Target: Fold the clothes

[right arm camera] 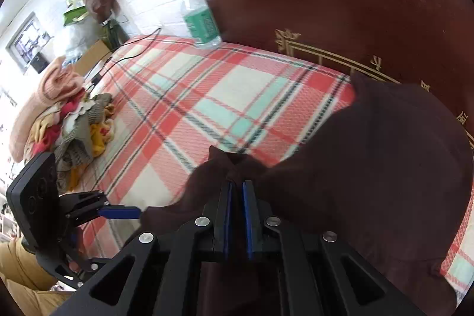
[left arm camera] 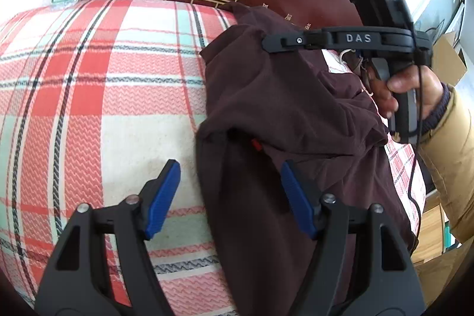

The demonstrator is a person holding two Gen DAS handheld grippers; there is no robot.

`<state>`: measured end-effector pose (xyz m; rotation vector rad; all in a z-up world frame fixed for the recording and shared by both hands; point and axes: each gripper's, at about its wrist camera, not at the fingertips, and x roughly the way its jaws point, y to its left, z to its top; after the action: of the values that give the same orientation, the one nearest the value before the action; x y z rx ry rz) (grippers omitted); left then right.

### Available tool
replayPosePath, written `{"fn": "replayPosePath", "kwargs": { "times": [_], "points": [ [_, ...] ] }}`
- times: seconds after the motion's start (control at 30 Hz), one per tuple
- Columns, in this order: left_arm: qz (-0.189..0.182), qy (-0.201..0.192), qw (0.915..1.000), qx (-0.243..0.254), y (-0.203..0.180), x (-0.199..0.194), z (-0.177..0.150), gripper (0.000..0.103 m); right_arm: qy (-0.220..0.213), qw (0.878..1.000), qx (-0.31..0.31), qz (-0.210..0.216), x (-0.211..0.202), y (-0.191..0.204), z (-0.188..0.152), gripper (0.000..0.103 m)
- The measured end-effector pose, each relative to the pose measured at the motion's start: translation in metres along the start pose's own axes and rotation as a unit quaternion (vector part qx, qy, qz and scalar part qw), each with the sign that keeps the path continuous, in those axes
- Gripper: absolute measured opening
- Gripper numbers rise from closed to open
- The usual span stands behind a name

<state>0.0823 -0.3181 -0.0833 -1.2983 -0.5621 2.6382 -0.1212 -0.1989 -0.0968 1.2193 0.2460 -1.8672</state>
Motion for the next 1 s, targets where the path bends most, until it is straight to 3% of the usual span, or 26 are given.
{"fn": "replayPosePath", "kwargs": {
  "times": [0.1,0.17,0.23,0.3,0.37,0.43,0.53,0.73,0.87,0.9,1.0],
  "points": [
    [0.0,-0.003,0.9999,-0.01,0.005,-0.004,-0.002,0.071,0.018,0.999,0.025,0.033,0.005,-0.007,0.006,0.015],
    [-0.002,-0.005,0.9999,-0.013,0.007,-0.006,-0.003,0.071,0.008,0.998,0.01,0.056,0.002,-0.001,0.01,0.033],
    [-0.004,-0.006,0.9999,-0.014,0.008,-0.007,-0.004,0.071,0.006,0.998,-0.011,0.065,0.001,0.009,0.014,0.059],
    [-0.011,-0.005,0.9998,-0.016,0.007,-0.007,-0.004,0.071,0.012,0.997,-0.03,0.068,0.004,0.017,0.018,0.06],
    [-0.011,-0.003,0.9998,-0.015,0.007,-0.005,-0.004,0.071,0.034,0.996,-0.044,0.071,0.016,0.024,0.019,0.05],
    [-0.013,-0.003,0.9998,-0.017,0.007,-0.006,-0.004,0.072,0.056,0.994,-0.059,0.074,0.028,0.03,0.02,0.007],
    [-0.018,-0.004,0.9996,-0.02,0.009,-0.007,-0.005,0.072,0.06,0.99,-0.07,0.105,0.037,0.041,0.024,0.007],
    [-0.017,-0.007,0.9993,-0.033,0.016,-0.016,-0.008,0.071,0.026,0.983,-0.081,0.162,0.042,0.071,0.052,0.006],
    [-0.01,-0.005,0.9992,-0.037,0.019,-0.019,-0.01,0.072,0.054,0.988,-0.085,0.115,0.074,0.076,0.056,0.01],
    [-0.009,-0.005,0.9993,-0.037,0.019,-0.02,-0.01,0.072,0.062,0.989,-0.087,0.101,0.08,0.076,0.053,0.014],
    [-0.008,-0.006,0.9995,-0.029,0.016,-0.021,-0.006,0.072,0.054,0.993,-0.066,0.084,0.07,0.069,0.048,0.047]
  ]
}}
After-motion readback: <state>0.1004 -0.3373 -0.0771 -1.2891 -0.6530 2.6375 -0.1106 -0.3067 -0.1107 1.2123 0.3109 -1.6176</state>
